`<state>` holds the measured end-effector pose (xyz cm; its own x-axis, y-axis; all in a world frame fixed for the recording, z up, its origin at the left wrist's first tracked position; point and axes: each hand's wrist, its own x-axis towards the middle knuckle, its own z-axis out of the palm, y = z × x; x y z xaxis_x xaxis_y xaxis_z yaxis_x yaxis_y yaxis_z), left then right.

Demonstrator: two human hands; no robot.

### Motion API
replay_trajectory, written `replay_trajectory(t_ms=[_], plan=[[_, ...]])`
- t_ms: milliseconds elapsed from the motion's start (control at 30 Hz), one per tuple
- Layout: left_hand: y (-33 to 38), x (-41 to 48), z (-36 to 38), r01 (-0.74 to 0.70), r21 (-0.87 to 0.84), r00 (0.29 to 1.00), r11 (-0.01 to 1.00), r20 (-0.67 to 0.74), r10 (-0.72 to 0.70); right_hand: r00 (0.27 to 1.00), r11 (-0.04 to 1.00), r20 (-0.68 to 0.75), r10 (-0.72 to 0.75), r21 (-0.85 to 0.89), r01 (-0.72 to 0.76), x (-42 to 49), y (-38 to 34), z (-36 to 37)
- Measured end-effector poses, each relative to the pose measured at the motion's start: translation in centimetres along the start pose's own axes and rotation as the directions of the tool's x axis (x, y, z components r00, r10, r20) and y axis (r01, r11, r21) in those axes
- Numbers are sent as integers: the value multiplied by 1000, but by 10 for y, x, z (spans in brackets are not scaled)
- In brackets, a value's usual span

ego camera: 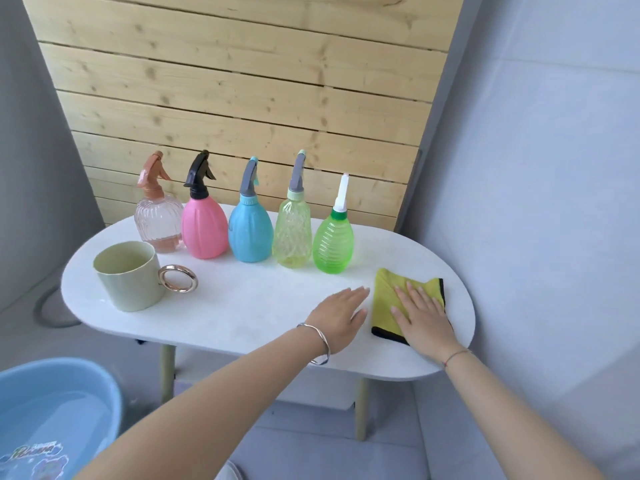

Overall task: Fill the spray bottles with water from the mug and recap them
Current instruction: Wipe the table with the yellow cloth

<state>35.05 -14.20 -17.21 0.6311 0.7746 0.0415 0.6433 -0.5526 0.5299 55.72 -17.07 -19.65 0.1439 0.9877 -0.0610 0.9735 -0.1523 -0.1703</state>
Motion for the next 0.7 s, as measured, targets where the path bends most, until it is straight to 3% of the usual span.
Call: replay_trajectory(t_ms=[133,267,467,700], plan=[[13,-5,22,-33,202,994,979,105,12,997,997,-16,-73,-28,72,-42,-13,8],[23,-10,36,11,346,988,938,143,-64,994,982,-43,-103,152,108,-66,-12,9],[18,-12,33,39,428,987,903,125,-101,986,989,-100,134,77,-127,-52,-32,12],[-31,-31,0,104,475,982,874,92,-167,999,999,-29,20,31,-19,-36,-92,21]])
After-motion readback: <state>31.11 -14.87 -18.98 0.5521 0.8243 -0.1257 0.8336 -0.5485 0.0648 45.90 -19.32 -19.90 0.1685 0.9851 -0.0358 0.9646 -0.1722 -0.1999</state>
